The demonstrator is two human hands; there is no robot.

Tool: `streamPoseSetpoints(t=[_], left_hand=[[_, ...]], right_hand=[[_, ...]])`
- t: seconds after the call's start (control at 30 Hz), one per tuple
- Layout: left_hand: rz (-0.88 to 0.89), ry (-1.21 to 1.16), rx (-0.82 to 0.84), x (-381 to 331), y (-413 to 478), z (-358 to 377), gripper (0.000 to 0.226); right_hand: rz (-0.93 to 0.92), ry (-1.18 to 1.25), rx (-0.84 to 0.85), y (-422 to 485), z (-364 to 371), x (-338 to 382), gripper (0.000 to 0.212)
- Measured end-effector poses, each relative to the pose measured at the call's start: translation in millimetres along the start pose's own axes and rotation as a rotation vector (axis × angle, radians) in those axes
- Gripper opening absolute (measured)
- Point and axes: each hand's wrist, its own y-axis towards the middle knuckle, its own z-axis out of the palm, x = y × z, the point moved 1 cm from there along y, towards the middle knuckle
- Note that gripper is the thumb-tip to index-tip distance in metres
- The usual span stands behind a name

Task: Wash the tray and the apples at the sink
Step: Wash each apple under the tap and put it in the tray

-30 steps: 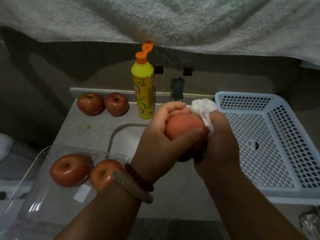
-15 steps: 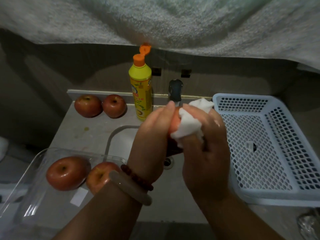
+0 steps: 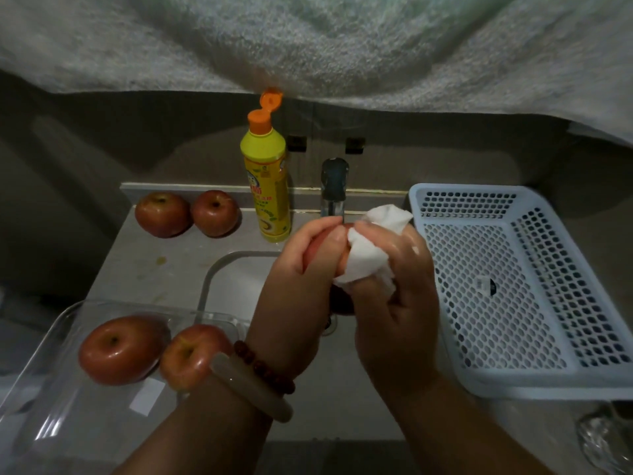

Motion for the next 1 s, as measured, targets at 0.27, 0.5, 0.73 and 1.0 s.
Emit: streamPoseSetpoints(t=[0.27,0.5,0.73,1.0], left_hand=[[0.148,0.460,-0.037,9,2,-4,0.037],[0.024,0.494,-0.077,20,10,3,0.028],[-0.054,0.475,-0.091,21,15,5,0.024],[-0.071,0.431,-0.101,17,15,7,0.022]], right_hand=[[0.252,-0.111,-0.043,28,-23,-36,0.022],[0.131,-0.826,0.116,49,-57,-91,0.032],[0.347,-0.952,0.266,74,-48,-108,0.050],[0.574,-0.960,0.479,65,-47,-127,0.059]])
